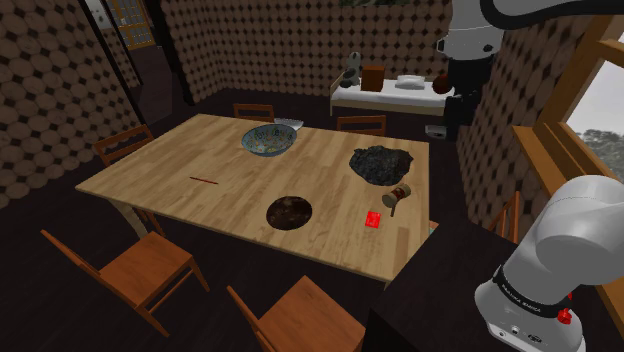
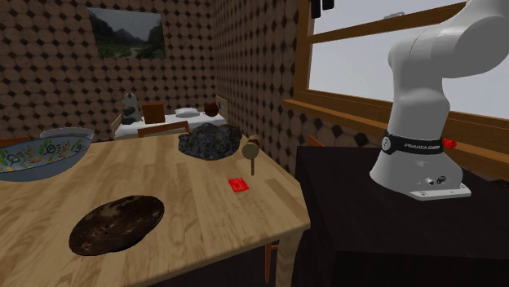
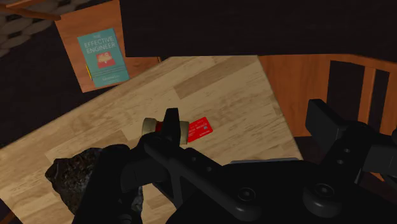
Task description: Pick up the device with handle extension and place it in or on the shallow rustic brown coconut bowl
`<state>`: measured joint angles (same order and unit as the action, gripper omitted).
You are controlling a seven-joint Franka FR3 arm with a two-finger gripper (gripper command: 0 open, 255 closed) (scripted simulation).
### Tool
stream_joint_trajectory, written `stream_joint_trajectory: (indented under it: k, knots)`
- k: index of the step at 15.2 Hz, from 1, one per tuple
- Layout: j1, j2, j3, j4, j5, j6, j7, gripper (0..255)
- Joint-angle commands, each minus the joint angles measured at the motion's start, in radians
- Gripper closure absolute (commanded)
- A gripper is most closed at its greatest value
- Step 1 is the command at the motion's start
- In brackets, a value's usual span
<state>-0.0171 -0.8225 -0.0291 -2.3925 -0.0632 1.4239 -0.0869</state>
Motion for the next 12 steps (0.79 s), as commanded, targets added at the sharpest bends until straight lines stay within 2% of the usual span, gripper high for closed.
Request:
stream_joint_trajectory:
  k: [1, 7, 12]
  knots:
    - [0.0, 0.0, 0.0, 0.0, 0.0, 0.0, 0.0, 0]
    - [0.02, 0.027, -0.091, -0.163, -0.071, 0.228, -0.162, 0]
    - [0.033, 0.111, -0.173, -0.257, -0.125, 0.438, -0.293, 0]
